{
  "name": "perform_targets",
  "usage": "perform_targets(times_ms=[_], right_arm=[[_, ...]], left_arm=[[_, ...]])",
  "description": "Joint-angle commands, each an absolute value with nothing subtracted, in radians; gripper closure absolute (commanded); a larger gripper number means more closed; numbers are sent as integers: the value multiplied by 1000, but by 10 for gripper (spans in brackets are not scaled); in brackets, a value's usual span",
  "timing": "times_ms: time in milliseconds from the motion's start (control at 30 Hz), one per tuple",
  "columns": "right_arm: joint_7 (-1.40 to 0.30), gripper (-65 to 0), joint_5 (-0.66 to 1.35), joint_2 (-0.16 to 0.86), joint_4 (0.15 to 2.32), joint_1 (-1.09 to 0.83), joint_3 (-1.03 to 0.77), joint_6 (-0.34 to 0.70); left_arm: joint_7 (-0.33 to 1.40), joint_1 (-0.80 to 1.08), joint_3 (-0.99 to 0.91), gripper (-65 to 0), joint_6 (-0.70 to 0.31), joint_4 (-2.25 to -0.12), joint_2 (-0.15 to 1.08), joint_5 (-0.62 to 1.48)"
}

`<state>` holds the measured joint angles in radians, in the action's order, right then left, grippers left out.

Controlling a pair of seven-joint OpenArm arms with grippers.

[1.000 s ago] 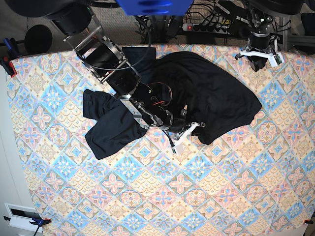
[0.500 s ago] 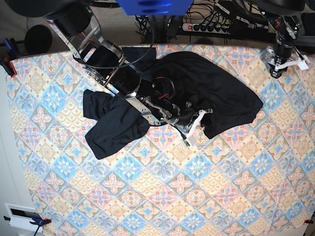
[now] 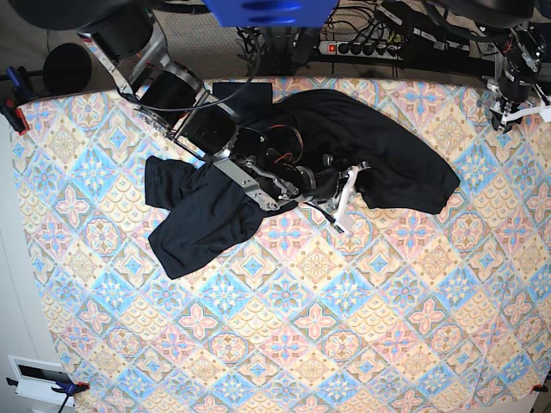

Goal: Layout the t-shirt on the table in an organized manner, then fold the t-shirt properly
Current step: 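Reach the left gripper to the shirt edge and grasp it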

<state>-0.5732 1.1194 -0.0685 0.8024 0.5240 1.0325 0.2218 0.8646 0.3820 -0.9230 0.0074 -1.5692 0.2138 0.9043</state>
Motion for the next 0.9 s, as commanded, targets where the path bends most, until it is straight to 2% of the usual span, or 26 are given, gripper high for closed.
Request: perform_targets(times_ms=[0,200,533,867], right_arm=[[-602,0,1109,-59,808,539,1035,214],[-651,0,1109,-31,811,484,1066,214],[-659,0,1107,-15,926,464,1270,208],[-664,0,952,-2,928,456,1282,208]], left_arm=[[851,381,-929,-138,-1,-1584,232,915],[852,355,-898,-139,-1,-1583,236,912],[851,237,-825,-139,-1,-1489,292,912],[857,147,-725,-139,-1,-1478,311,912]])
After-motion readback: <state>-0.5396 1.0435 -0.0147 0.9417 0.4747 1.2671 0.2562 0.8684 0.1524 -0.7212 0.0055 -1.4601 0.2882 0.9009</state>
